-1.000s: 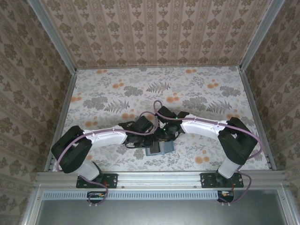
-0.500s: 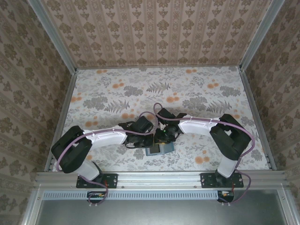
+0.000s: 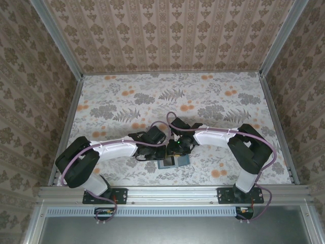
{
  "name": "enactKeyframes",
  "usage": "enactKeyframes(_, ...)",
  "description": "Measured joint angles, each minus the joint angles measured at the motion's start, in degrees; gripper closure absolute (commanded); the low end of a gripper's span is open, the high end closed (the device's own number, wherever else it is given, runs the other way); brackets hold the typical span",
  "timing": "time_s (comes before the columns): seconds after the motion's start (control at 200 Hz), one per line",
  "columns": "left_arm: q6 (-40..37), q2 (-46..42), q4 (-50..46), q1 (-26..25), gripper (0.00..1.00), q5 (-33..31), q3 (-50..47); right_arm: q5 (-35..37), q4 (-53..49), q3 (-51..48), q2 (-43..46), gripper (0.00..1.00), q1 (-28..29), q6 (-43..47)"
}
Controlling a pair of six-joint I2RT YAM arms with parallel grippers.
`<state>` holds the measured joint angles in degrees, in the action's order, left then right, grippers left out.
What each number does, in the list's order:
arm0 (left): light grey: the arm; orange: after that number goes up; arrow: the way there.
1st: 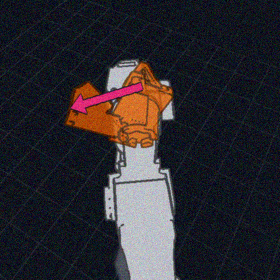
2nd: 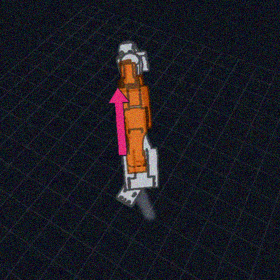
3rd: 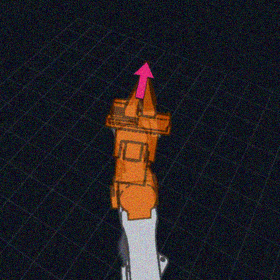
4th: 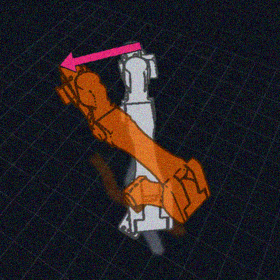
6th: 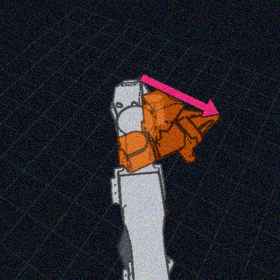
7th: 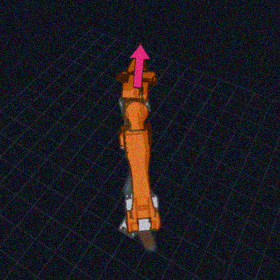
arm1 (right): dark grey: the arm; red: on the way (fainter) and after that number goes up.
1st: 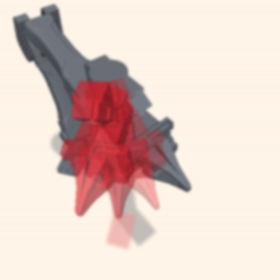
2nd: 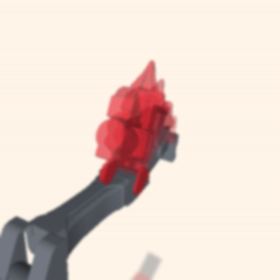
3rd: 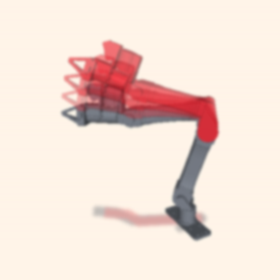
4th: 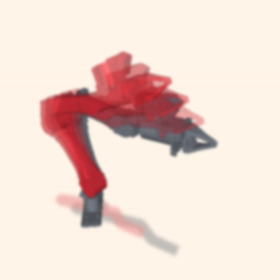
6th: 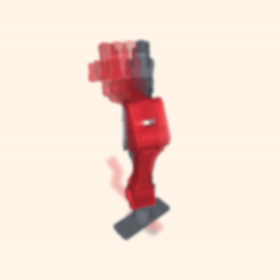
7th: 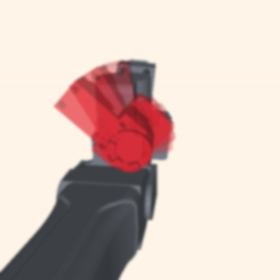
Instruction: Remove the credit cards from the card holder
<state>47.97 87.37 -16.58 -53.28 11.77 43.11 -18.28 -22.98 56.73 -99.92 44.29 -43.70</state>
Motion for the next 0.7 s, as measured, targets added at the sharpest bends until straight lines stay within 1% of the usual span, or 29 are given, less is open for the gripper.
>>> enactKeyframes(0.325, 0.0, 0.02, -0.13, -0.04, 0.93, -0.22, 0.0, 0.35, -1.18, 0.0, 1.29, 0.64, 0.0, 0.0)
enactKeyframes(0.7, -0.22, 0.61, -0.35, -0.07, 0.93, -0.42, 0.35, 0.7, -1.62, -1.11, 1.31, 0.63, 0.0, 0.02)
